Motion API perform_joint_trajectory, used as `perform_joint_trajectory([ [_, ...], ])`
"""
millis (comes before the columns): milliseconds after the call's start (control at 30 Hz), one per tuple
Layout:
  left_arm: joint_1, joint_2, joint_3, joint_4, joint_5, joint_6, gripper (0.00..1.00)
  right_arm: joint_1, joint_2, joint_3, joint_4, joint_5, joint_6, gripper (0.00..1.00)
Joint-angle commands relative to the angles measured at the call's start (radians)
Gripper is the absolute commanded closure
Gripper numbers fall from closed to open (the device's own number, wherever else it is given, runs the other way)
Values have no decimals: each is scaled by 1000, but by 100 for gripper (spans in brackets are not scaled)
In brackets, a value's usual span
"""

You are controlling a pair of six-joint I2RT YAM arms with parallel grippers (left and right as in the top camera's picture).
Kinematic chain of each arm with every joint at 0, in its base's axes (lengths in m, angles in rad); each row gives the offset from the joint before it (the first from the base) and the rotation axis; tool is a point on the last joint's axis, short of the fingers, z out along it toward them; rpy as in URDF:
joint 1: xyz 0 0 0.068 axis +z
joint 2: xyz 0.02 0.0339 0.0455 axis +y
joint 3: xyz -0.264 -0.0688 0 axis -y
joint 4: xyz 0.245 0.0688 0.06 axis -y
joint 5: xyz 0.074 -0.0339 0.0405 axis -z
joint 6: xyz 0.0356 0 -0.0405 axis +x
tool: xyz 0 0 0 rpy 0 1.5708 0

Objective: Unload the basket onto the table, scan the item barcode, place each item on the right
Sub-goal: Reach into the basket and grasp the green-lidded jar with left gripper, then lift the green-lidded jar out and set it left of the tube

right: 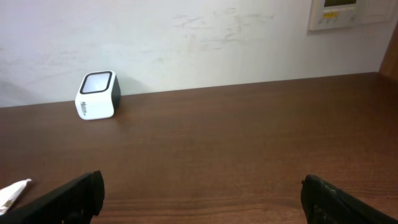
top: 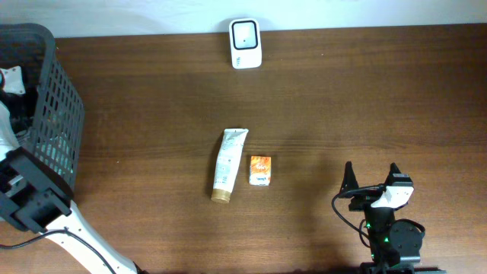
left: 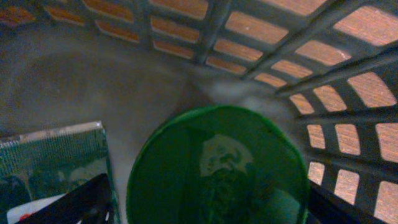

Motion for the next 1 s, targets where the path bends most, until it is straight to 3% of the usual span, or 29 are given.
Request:
perform_joint_trajectory([
  [0, -10, 16, 2, 15, 11, 12, 25, 6, -6, -8, -3, -2, 6, 2],
  [33, -10, 17, 2, 16, 12, 12, 33, 6, -6, -8, -2, -2, 6, 2],
  [233, -10, -7, 3, -3, 8, 11, 43, 6, -6, -8, -3, -2, 6, 2],
  [533, -1, -299, 7, 8, 8, -57, 44, 6, -6, -8, -2, -2, 6, 2],
  [700, -1, -564, 7, 10, 10, -184, 43, 6, -6, -8, -2, -2, 6, 2],
  [867, -18, -787, 7, -36, 283, -234, 44, 6, -6, -8, -3, -2, 6, 2],
  [967, -130, -826, 7, -201, 288, -233, 44, 6, -6, -8, -3, -2, 6, 2],
])
